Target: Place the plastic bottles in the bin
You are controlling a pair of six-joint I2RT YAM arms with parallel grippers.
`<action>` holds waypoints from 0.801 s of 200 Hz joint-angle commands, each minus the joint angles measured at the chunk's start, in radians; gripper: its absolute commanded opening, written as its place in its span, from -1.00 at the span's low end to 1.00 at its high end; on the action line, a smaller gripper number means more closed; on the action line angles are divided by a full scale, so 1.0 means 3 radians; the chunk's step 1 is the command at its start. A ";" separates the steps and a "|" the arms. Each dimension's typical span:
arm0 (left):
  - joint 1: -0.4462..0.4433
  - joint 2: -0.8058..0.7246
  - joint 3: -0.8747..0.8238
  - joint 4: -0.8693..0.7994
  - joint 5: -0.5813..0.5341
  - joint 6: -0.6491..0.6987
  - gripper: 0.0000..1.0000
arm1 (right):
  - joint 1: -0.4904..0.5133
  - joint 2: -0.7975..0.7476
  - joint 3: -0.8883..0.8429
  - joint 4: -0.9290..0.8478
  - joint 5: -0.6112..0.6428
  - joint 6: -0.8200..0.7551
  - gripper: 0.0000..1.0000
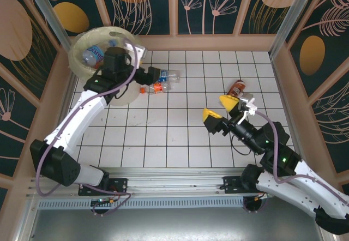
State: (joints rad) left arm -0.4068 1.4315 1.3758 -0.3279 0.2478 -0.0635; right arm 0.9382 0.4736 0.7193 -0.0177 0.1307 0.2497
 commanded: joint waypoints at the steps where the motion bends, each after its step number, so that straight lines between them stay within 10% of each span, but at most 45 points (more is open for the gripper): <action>1: -0.0025 0.0127 -0.0007 0.0027 -0.0287 0.0042 0.83 | -0.0014 -0.0074 0.0036 -0.0055 0.0117 0.0087 0.98; 34: -0.0024 0.0042 0.0092 0.0089 -0.0575 0.0139 0.83 | -0.0017 -0.0075 0.0026 -0.0099 0.0121 0.0091 0.98; 110: -0.0037 0.0220 0.0357 -0.0279 0.0281 0.0376 0.83 | -0.0024 -0.0002 0.0020 -0.0034 0.0066 0.0058 0.98; 160: -0.0194 0.0542 0.0539 -0.0282 -0.0103 0.0484 0.83 | -0.0029 0.0001 0.0016 -0.0031 0.0060 0.0073 0.98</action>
State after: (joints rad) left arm -0.4374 1.5372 1.4849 -0.3977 0.2745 0.0422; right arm 0.9375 0.4721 0.7193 -0.0425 0.1493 0.2687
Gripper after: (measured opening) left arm 0.915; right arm 0.990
